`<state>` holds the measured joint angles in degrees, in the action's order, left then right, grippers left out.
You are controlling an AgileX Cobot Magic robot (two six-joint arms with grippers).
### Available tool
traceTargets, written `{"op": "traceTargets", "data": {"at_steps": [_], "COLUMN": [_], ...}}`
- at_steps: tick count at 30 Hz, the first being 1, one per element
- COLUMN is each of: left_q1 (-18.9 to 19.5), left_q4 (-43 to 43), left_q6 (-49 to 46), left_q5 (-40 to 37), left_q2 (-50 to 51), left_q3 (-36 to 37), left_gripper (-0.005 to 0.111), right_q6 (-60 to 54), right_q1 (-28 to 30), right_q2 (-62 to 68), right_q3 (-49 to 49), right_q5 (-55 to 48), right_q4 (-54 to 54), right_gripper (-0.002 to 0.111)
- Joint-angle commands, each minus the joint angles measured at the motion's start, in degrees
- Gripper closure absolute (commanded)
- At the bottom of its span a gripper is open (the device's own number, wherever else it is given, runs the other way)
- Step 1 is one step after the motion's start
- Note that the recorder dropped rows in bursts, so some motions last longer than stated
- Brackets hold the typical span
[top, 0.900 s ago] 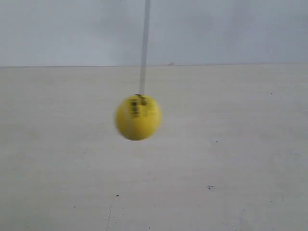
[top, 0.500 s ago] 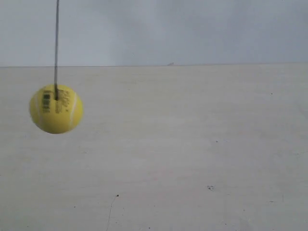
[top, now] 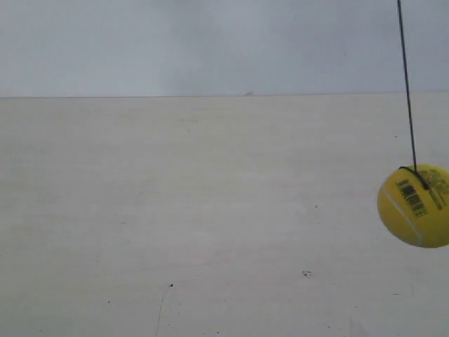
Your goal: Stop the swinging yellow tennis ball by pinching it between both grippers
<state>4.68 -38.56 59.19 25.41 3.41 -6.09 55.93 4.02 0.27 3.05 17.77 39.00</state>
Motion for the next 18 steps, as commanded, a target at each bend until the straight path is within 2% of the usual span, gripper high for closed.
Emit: {"op": "traceTargets", "data": {"at_steps": [1, 5, 8, 13, 18], "left_q1": [-0.26, -0.26, -0.26, -0.26, -0.26], "left_q4": [-13.49, -16.76, -20.52, -23.58, -26.04], "left_q6": [9.51, 10.28, 10.28, 5.89, -2.3], "left_q5": [9.45, 19.42, 27.35, 30.71, 34.21], "left_q2": [6.79, 14.73, 21.8, 32.89, 44.09], "left_q3": [-3.94, -5.05, -5.13, -5.29, -5.29], "left_gripper": [0.102, 0.102, 0.102, 0.102, 0.102], "right_q6": [0.6, 1.05, 4.89, 7.67, -0.94], "right_q1": [0.01, 0.01, 0.01, 0.01, 0.01], "right_q2": [1.11, 6.25, 12.55, 25.56, 39.38], "right_q3": [3.81, 4.74, 4.96, 5.06, 5.08], "right_q5": [-2.66, -0.14, 5.15, 18.99, 33.03], "right_q4": [2.94, 3.08, 9.83, 18.49, 18.37], "right_gripper": [0.108, 0.108, 0.108, 0.108, 0.108]}}
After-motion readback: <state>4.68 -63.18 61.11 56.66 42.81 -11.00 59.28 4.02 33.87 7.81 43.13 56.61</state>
